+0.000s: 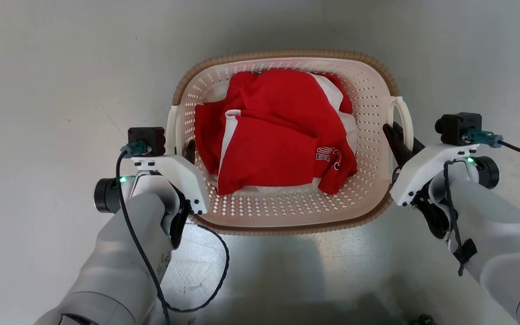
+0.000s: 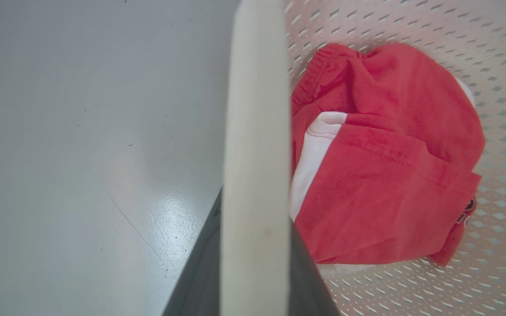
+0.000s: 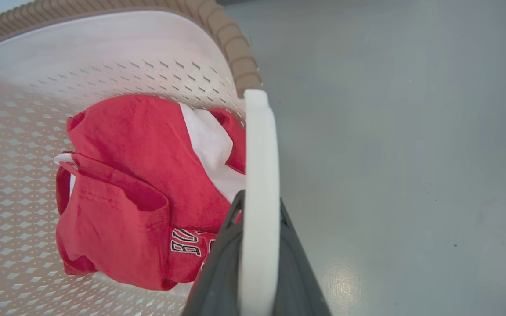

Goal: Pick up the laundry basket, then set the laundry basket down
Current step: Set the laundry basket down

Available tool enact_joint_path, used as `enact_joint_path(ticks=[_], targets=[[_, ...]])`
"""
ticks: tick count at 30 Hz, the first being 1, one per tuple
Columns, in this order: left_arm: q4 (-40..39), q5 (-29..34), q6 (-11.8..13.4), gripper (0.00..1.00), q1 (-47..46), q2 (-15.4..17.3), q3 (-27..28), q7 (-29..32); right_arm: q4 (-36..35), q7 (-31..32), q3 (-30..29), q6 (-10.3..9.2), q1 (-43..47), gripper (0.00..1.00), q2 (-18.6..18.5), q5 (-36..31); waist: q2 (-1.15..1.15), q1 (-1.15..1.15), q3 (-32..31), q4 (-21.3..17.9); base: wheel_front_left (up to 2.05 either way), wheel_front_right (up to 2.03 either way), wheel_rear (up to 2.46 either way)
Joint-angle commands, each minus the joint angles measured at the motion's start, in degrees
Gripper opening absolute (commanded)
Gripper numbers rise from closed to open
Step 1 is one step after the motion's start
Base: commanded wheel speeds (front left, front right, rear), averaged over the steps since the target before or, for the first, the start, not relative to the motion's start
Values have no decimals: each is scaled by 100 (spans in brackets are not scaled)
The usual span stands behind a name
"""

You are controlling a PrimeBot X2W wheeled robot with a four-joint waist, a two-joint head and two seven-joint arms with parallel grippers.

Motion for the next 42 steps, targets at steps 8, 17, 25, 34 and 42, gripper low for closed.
enact_joint_path(ticks=[8, 17, 25, 34, 42], targets=[[-117, -139, 109, 0, -43, 146, -43, -80, 44, -78, -222, 36, 318, 0, 36, -229, 0, 0, 108, 10, 0, 0, 0], [-78, -187, 146, 100, -51, 146, -57, -80, 202, -78, -246, 36, 291, 100, 165, -289, 0, 0, 134, -13, 0, 0, 0], [-27, -231, 138, 100, -49, 146, -43, -81, 232, -79, -372, 36, 270, 100, 197, -404, 0, 0, 54, -31, 0, 0, 0], [-86, -61, 115, 100, 184, 249, 167, -81, 127, -79, -584, 36, 445, 100, 296, -556, 0, 0, -498, -148, 0, 0, 0], [-560, 278, 74, 100, 676, 455, 639, -81, -128, -79, -880, 36, 803, 100, 316, -987, 0, 0, -1427, -238, 0, 0, 0]])
